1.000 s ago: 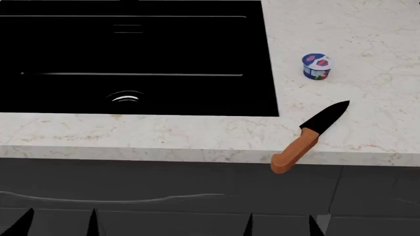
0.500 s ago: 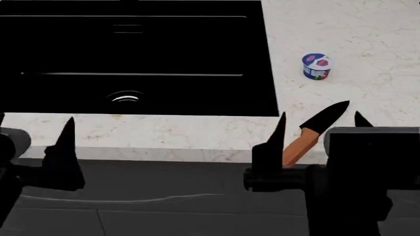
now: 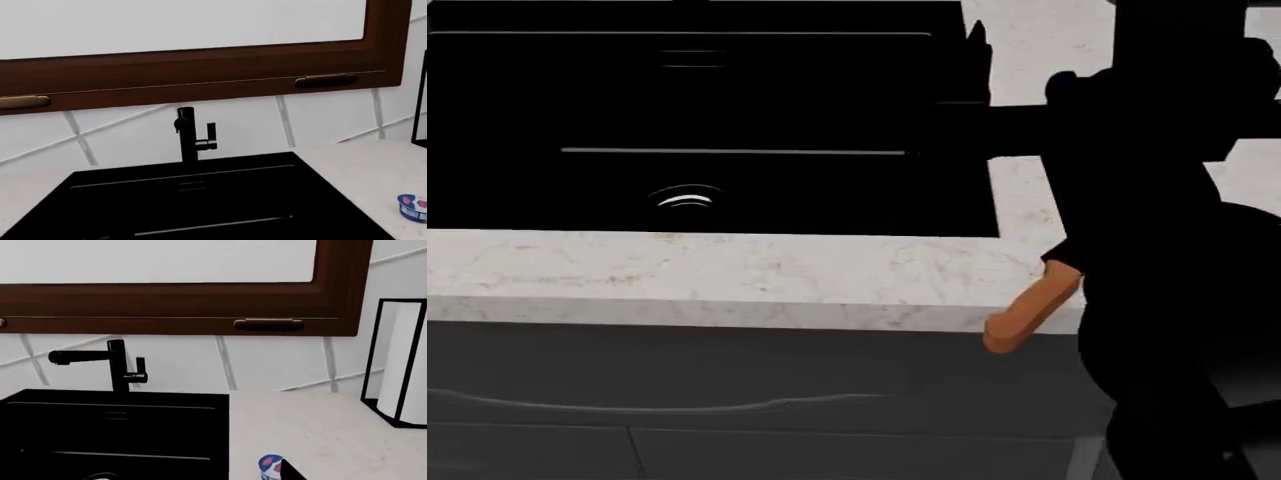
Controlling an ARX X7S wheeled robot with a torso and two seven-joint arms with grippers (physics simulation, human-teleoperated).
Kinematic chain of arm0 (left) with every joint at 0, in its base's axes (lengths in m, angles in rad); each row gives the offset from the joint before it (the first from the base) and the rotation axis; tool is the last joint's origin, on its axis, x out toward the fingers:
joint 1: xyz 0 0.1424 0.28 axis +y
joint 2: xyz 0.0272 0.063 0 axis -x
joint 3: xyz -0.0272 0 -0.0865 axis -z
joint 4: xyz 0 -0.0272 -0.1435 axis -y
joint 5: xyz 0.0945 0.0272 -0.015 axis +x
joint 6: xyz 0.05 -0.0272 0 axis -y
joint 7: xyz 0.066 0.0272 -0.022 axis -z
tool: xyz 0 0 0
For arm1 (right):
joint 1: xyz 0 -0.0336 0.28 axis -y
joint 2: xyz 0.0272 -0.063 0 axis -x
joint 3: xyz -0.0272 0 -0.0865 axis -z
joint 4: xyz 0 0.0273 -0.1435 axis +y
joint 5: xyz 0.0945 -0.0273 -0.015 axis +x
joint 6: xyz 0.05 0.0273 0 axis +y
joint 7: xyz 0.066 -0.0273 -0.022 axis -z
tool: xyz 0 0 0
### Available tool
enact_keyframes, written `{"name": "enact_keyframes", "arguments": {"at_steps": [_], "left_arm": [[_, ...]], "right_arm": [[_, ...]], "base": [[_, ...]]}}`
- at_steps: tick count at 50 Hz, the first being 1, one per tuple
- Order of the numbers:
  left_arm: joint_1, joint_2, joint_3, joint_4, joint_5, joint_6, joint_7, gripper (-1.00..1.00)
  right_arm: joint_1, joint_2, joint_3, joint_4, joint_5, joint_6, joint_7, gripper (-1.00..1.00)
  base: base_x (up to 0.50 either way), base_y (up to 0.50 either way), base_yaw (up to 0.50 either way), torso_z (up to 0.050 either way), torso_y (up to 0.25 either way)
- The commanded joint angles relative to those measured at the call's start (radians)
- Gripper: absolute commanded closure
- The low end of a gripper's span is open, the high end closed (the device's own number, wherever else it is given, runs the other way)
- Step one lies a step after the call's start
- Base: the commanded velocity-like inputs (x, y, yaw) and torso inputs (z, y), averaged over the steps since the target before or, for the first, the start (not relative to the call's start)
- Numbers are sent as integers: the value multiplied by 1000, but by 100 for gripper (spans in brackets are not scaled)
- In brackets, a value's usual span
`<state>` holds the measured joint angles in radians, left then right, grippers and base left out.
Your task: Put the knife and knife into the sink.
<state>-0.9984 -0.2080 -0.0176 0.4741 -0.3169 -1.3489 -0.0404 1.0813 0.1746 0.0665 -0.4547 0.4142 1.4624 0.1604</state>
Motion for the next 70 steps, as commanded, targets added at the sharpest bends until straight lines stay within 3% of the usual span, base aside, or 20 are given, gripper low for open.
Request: {"name": "enact_keyframes", "arguments": {"at_steps": [1, 21, 60, 70], "left_arm": [[-81, -11, -7, -51, -6, -28, 2, -100], [-34, -24, -11, -29, -16, 9, 2, -100], [-12, -16, -40, 10, -55, -26, -14, -100], [-9, -13, -45, 8, -62, -24, -18, -100]], "right_arm": [[89, -13, -19, 65, 31, 17, 4, -100], [62, -45, 45, 26, 101, 23, -12, -100], [-11, -44, 68, -13, 196, -2, -26, -100], [-6, -42, 62, 5, 201, 17, -2, -100]], "base": [[0, 500, 0, 0, 0], [65, 484, 0, 0, 0], [489, 76, 0, 0, 0], [52, 1, 0, 0, 1]]}}
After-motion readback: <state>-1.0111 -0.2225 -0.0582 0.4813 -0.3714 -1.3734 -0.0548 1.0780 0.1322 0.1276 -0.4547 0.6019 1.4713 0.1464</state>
